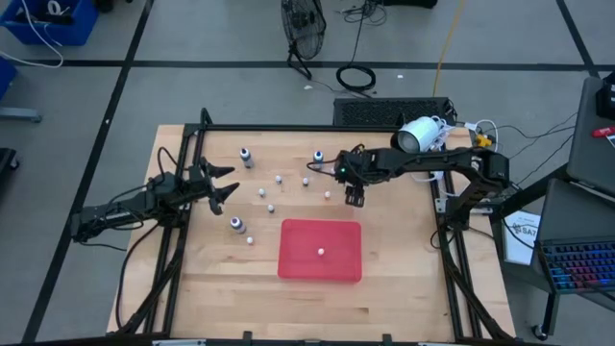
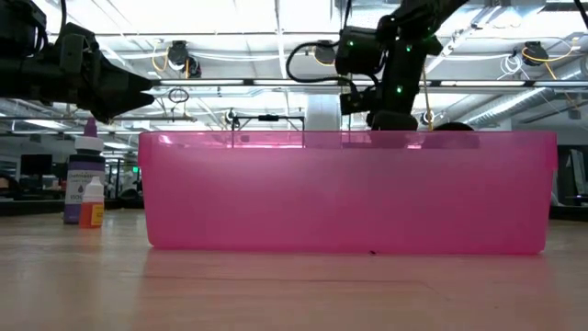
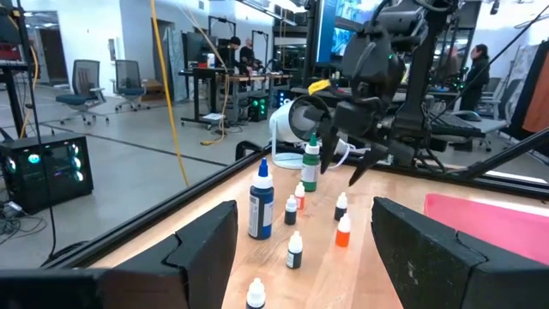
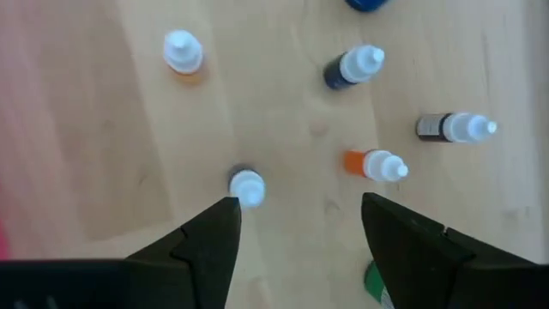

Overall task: Pick & Place food coloring
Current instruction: Put the small violet food coloring bottle into the red bin

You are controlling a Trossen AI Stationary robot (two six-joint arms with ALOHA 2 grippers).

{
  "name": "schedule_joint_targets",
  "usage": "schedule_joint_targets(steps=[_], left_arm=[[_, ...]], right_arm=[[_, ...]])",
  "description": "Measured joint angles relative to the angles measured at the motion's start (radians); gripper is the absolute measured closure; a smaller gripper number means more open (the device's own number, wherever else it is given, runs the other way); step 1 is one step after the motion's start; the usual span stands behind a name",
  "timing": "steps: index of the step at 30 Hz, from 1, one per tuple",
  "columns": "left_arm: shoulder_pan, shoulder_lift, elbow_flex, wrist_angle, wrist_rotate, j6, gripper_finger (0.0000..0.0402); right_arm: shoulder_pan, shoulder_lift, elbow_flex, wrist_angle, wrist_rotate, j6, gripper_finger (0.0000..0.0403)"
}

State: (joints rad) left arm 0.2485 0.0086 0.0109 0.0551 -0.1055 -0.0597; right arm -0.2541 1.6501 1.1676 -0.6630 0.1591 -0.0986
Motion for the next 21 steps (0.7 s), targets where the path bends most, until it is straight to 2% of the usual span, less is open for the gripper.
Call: schedule_joint_targets(steps=[21], left_arm=[[0.000,0.000,0.000,0.000,0.000,0.000,0.0133]], right_arm=[[-0.019,0.000,-0.157,0.197,-0.083,0.006,0.0172]])
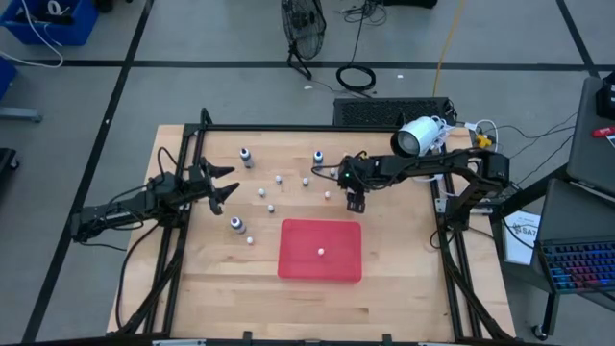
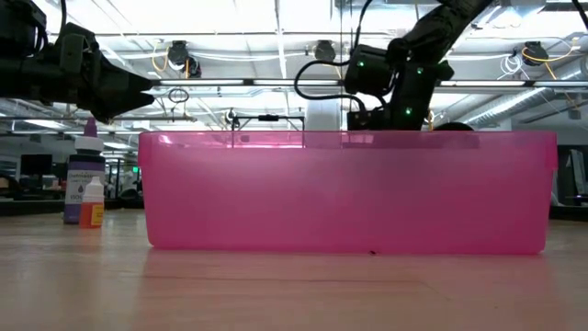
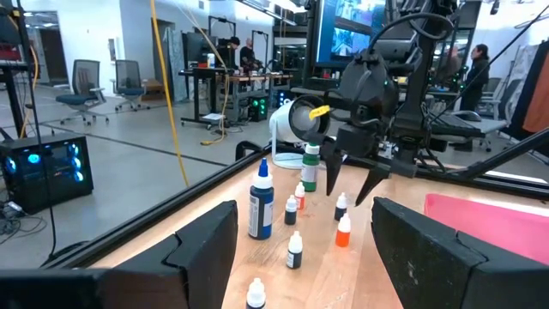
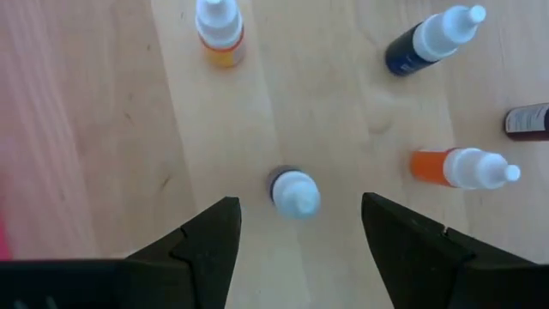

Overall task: Pick & Place food coloring
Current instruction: Put the small violet food coloring bottle into the red bin

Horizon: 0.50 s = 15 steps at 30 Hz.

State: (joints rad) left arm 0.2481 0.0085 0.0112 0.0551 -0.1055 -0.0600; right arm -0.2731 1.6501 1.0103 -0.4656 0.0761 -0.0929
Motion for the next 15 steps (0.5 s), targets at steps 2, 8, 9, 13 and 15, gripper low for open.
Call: schedule_joint_targets(steps=[2,8,9,13,15], left_arm=[[0.000,0.000,0.000,0.000,0.000,0.000,0.0133],[0.000,0.000,0.000,0.000,0.000,0.000,0.0133],[0.000,0.000,0.000,0.000,0.000,0.000,0.0133],[0.000,0.000,0.000,0.000,0.000,0.000,0.0133],[0.000,0.000,0.000,0.000,0.000,0.000,0.0133]], right_arm=[[0.000,0.000,-0.012,0.032,0.000,0.000,0.0172],[0.000,0.010,-0.037,0.090,0.000,-0.005,0.0172],[0.000,0.010,-0.037,0.087,0.000,-0.006,0.0172],[0.000,0.010,-0.037,0.090,0.000,-0.006,0.0177],[0.000,0.010,-0.037,0.087,0.000,-0.006,0.0182]])
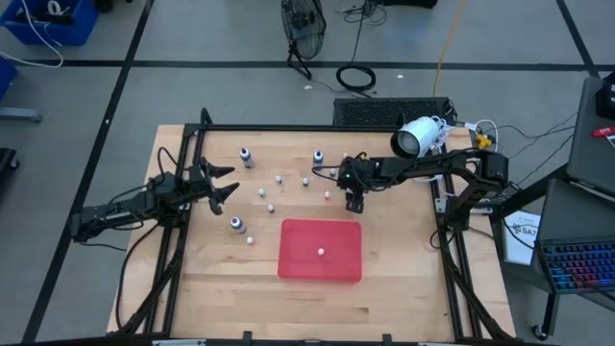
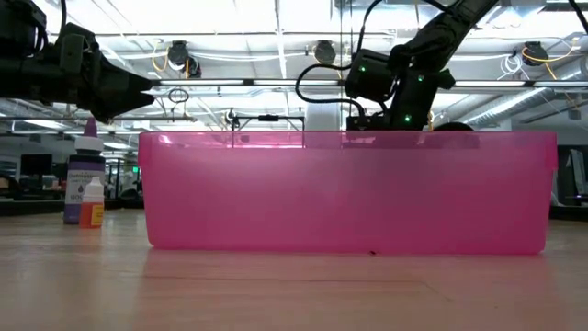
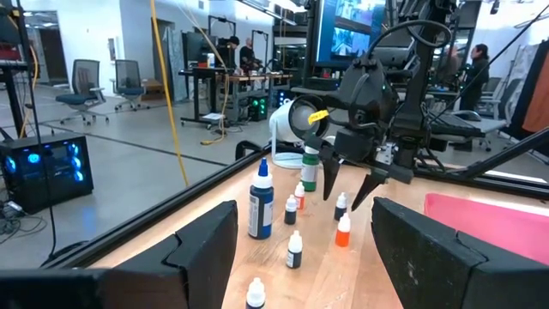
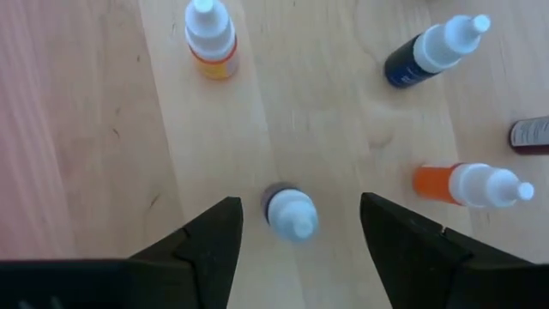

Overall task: Pick & Place food coloring
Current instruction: Put the small violet food coloring bottle into the red bin

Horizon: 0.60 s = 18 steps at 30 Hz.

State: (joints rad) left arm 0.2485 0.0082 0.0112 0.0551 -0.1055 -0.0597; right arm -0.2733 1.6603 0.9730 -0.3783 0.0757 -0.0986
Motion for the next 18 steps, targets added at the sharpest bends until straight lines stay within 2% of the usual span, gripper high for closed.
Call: schedule_joint_targets(steps=[18], left_arm=[[0.000,0.000,0.000,0.000,0.000,0.000,0.0133]], right_arm=[[0.000,0.029,0.000,0.008,-0.003,-0.010,0.0238]])
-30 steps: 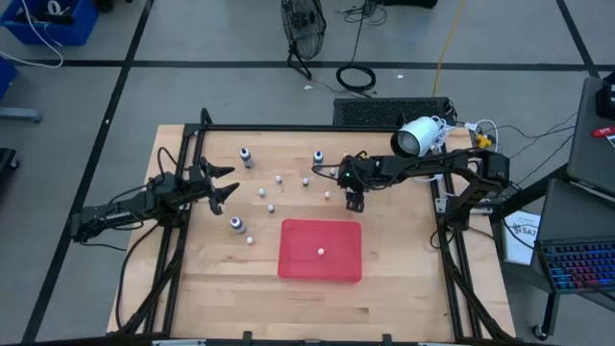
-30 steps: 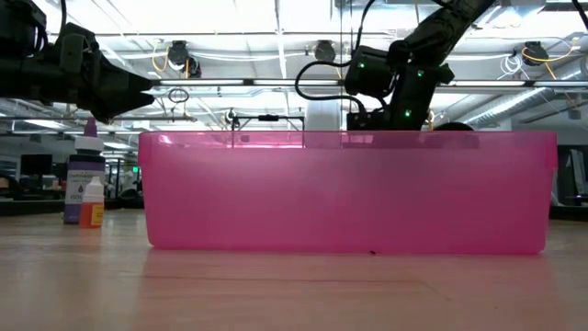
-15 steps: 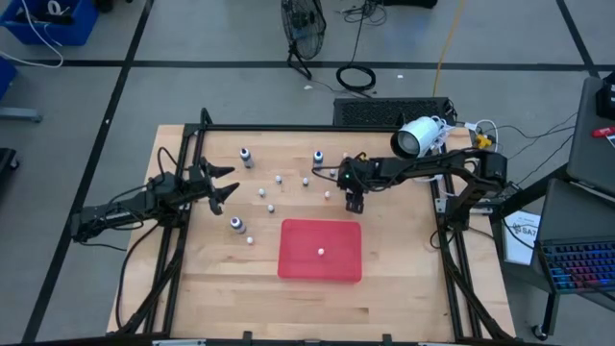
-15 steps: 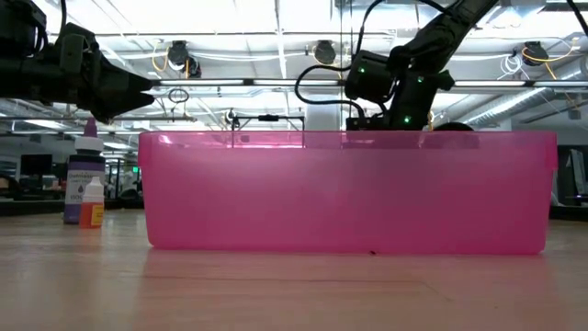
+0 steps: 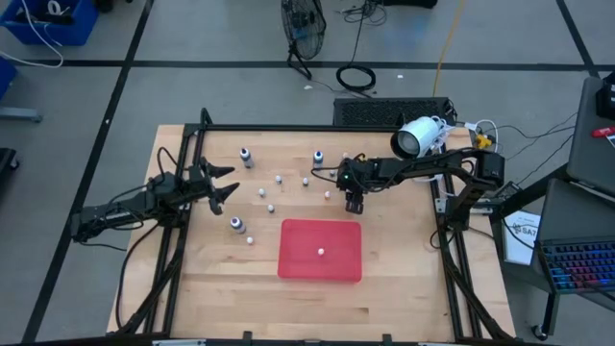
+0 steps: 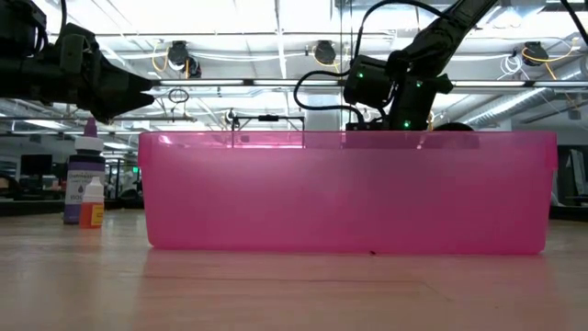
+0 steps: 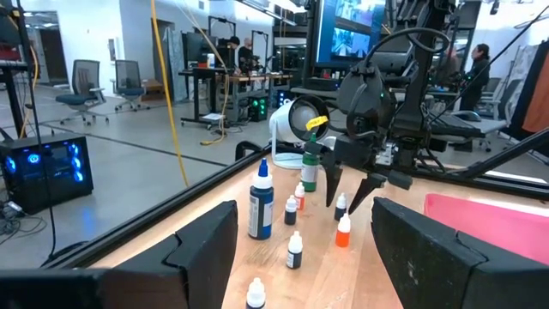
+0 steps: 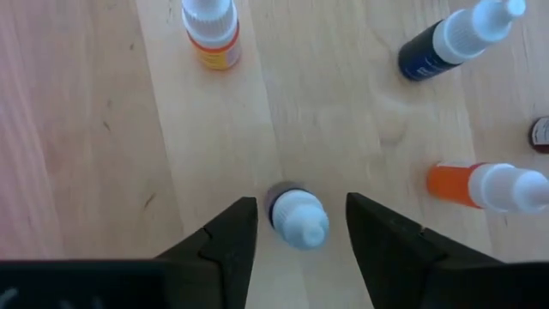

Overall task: Pick & Place food coloring
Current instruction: Put the small violet food coloring bottle into the red bin

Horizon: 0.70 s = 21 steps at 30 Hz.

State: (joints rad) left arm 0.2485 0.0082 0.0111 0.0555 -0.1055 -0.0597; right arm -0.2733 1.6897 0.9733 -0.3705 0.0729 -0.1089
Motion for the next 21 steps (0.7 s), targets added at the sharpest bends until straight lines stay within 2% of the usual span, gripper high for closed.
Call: schedule_joint_targets(steps=[8,16,21], left_arm=[[0.000,0.000,0.000,0.000,0.000,0.000,0.0133],[0.000,0.000,0.000,0.000,0.000,0.000,0.0133],[0.000,0.000,0.000,0.000,0.000,0.000,0.0133]], right_arm=[[0.000,0.000,0.000,0.007,0.000,-0.004,0.0271],[0.000,0.000,0.001,0.023,0.000,-0.004,0.0346],[0.012,-0.013,0.002,0.015,0.001,-0.002,0.0346]])
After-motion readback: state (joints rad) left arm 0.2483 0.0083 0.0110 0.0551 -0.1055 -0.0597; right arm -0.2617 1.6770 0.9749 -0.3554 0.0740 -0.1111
